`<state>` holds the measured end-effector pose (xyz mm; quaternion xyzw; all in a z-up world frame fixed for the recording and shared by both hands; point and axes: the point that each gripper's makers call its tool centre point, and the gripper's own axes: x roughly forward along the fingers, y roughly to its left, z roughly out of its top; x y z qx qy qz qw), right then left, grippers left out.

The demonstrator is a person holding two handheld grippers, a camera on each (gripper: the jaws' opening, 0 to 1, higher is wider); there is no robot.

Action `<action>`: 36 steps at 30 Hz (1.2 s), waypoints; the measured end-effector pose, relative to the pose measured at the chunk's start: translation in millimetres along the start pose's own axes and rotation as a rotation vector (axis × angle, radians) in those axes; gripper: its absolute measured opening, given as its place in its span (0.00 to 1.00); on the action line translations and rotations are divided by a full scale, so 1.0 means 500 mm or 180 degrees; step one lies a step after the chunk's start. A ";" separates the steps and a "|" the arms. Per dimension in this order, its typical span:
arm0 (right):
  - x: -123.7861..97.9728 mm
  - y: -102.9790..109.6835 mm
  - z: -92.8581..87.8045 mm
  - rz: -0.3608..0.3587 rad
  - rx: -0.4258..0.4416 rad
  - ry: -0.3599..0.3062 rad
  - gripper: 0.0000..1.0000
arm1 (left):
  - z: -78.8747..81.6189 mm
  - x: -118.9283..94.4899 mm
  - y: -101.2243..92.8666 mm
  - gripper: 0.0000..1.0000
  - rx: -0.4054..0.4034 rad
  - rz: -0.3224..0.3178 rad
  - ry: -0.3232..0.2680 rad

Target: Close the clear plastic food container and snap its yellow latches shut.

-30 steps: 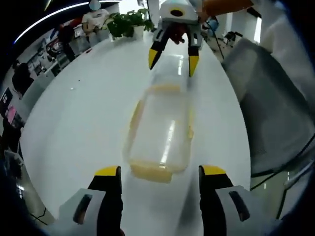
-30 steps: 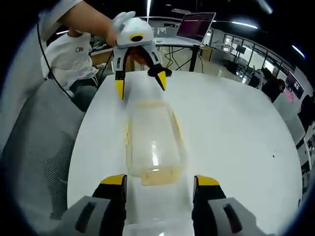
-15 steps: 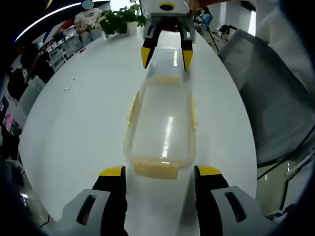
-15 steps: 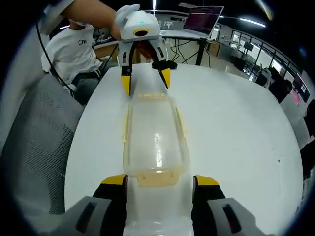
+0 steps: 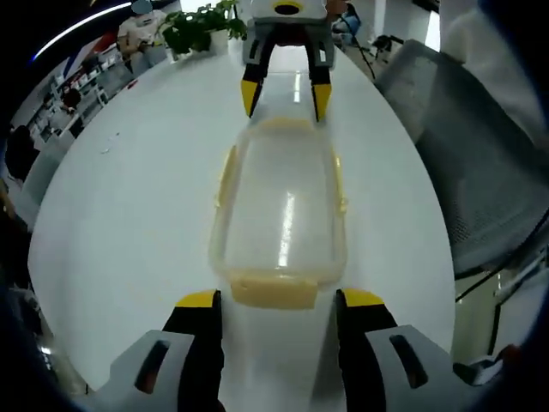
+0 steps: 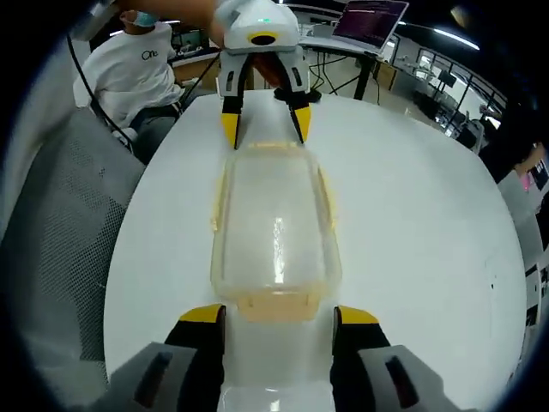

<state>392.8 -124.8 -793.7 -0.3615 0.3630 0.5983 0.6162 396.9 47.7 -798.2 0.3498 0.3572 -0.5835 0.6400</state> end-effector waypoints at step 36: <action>0.019 0.003 -0.008 0.0140 -0.0225 0.0225 0.38 | 0.014 0.015 0.002 0.39 0.0163 -0.0154 0.0068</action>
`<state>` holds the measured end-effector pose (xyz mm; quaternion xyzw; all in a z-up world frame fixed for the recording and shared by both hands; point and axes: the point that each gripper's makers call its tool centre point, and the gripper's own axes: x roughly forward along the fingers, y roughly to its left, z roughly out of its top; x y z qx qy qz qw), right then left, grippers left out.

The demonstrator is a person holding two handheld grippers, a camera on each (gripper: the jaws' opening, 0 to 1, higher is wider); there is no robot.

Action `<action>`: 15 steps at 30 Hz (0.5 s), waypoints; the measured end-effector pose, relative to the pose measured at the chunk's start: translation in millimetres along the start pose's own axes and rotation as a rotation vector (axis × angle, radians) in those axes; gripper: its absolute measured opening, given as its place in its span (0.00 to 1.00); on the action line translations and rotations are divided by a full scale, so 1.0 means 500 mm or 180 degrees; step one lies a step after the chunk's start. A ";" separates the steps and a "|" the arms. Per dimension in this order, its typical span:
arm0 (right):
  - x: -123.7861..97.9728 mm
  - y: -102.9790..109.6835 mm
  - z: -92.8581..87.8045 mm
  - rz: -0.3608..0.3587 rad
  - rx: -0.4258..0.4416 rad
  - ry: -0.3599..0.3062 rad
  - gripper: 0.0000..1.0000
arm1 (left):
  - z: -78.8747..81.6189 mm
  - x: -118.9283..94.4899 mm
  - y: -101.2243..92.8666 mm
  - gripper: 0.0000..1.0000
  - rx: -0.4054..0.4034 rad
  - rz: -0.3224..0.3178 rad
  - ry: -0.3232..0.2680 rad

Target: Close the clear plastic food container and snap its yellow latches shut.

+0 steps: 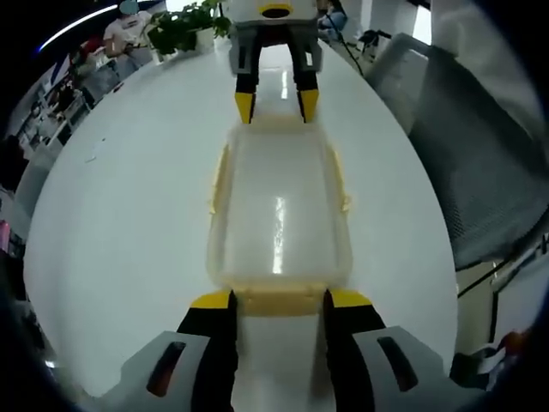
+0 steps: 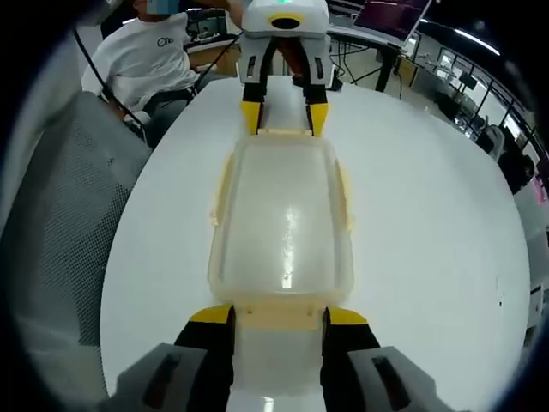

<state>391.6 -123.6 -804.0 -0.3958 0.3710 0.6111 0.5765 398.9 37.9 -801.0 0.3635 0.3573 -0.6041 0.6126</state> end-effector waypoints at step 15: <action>0.001 -0.005 0.000 -0.0031 0.0052 0.0004 0.37 | 0.004 0.001 0.004 0.38 -0.0071 0.0020 0.0065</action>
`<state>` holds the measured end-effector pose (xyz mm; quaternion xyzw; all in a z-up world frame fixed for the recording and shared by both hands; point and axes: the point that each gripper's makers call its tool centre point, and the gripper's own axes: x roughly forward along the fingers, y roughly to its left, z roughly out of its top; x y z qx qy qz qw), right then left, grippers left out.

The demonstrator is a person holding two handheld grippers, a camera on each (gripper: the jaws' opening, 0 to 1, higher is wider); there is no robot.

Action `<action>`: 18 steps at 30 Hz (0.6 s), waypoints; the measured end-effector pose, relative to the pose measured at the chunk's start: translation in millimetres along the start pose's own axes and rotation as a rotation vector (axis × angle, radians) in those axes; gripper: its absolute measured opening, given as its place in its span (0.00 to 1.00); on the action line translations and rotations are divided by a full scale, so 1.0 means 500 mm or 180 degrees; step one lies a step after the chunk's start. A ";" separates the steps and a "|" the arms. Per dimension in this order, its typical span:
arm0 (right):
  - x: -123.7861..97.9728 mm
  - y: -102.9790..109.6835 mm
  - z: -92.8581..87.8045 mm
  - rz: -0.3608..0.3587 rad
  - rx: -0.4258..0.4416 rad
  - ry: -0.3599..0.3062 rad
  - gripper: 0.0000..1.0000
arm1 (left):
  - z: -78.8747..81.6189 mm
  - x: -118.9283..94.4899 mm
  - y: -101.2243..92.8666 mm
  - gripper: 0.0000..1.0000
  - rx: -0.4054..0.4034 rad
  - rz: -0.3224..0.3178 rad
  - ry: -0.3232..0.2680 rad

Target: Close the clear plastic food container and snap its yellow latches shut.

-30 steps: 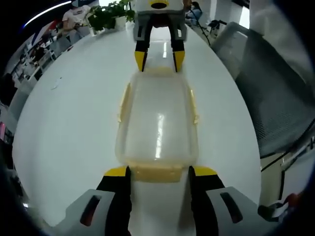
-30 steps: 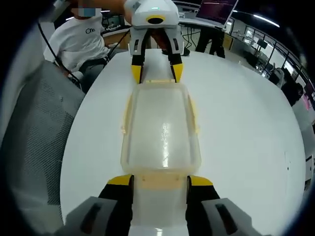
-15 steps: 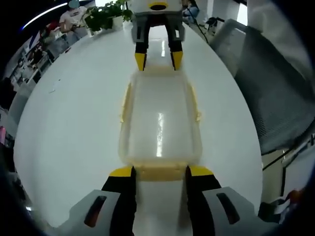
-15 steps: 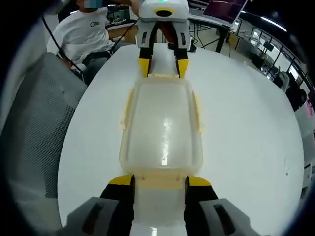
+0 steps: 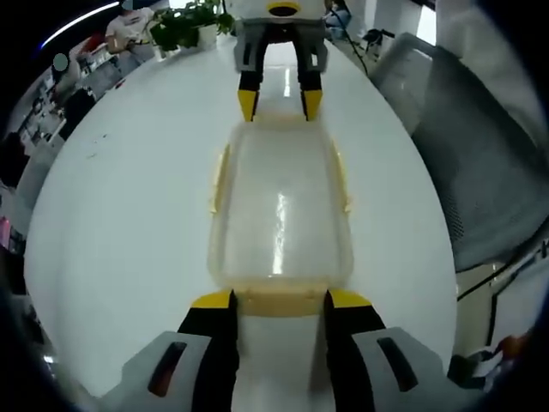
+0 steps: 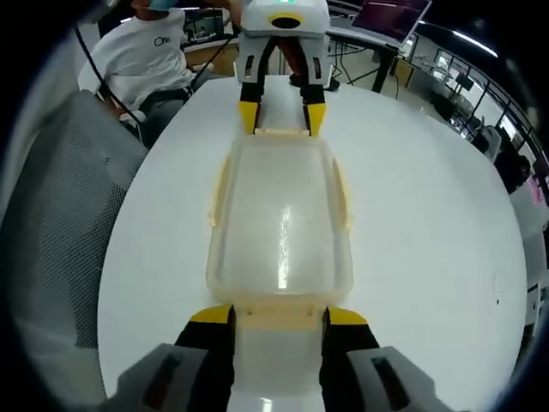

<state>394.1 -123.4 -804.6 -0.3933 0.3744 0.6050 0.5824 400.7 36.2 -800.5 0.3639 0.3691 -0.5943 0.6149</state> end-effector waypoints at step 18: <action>-0.051 0.012 0.039 0.0018 -0.0205 -0.0155 0.37 | 0.009 -0.056 -0.033 0.37 -0.0108 0.0074 0.0124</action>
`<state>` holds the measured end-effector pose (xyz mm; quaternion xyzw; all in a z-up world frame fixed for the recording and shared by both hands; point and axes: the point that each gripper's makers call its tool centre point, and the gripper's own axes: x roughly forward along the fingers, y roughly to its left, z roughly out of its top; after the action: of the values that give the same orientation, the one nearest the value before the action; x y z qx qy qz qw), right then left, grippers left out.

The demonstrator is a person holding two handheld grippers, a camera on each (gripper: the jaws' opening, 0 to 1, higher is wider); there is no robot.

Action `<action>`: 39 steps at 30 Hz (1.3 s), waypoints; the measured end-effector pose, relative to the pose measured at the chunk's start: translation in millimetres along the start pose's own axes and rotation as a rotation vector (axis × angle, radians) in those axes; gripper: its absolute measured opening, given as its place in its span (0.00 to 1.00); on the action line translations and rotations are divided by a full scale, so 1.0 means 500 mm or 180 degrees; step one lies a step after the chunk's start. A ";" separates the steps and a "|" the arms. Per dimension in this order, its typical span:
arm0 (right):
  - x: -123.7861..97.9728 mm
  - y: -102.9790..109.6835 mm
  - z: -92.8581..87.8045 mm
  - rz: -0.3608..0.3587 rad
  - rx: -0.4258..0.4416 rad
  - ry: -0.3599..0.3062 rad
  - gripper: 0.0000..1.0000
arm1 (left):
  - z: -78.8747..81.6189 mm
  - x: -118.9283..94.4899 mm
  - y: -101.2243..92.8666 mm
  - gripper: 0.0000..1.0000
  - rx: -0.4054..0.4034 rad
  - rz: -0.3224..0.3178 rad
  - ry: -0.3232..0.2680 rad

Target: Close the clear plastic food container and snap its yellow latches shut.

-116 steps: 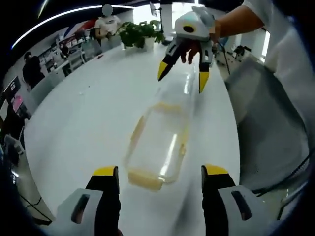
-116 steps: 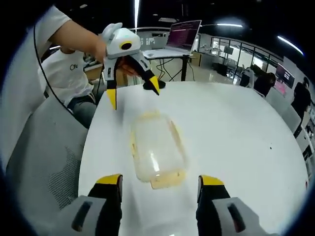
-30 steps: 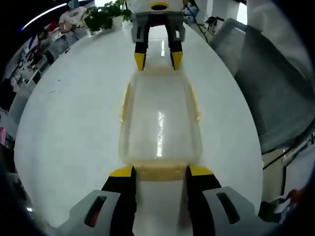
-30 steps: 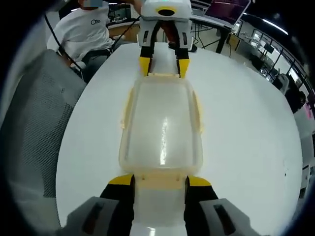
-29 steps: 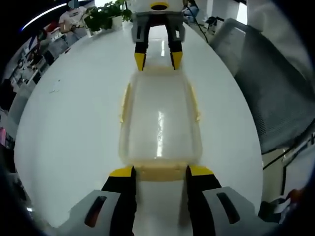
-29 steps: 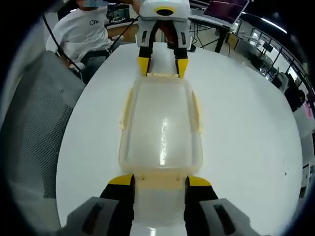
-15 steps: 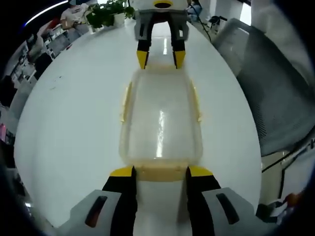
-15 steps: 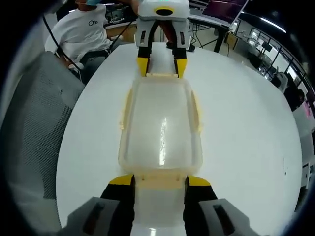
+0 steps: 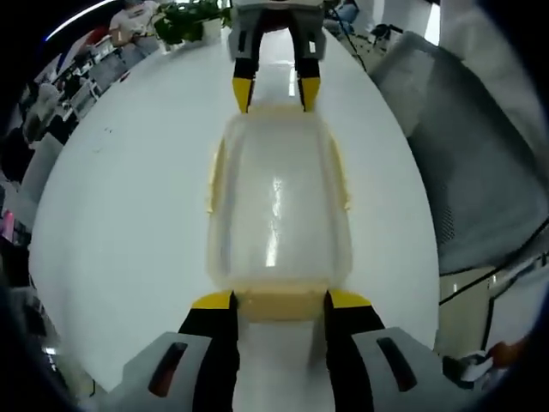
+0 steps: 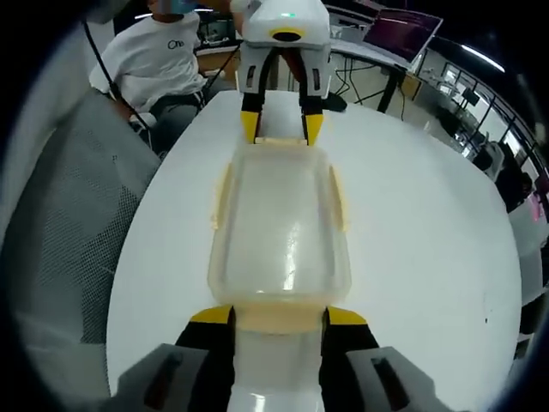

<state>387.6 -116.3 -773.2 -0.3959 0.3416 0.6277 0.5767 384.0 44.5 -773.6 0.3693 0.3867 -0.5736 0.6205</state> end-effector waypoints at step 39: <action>-0.223 0.038 -0.052 -0.0150 0.0080 -0.0151 0.36 | 0.214 -0.101 -0.020 0.37 0.0143 0.0132 -0.0003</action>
<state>373.9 -191.8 -686.1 -0.3815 0.3263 0.6188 0.6042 377.8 -31.4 -682.3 0.3907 0.3658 -0.5693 0.6240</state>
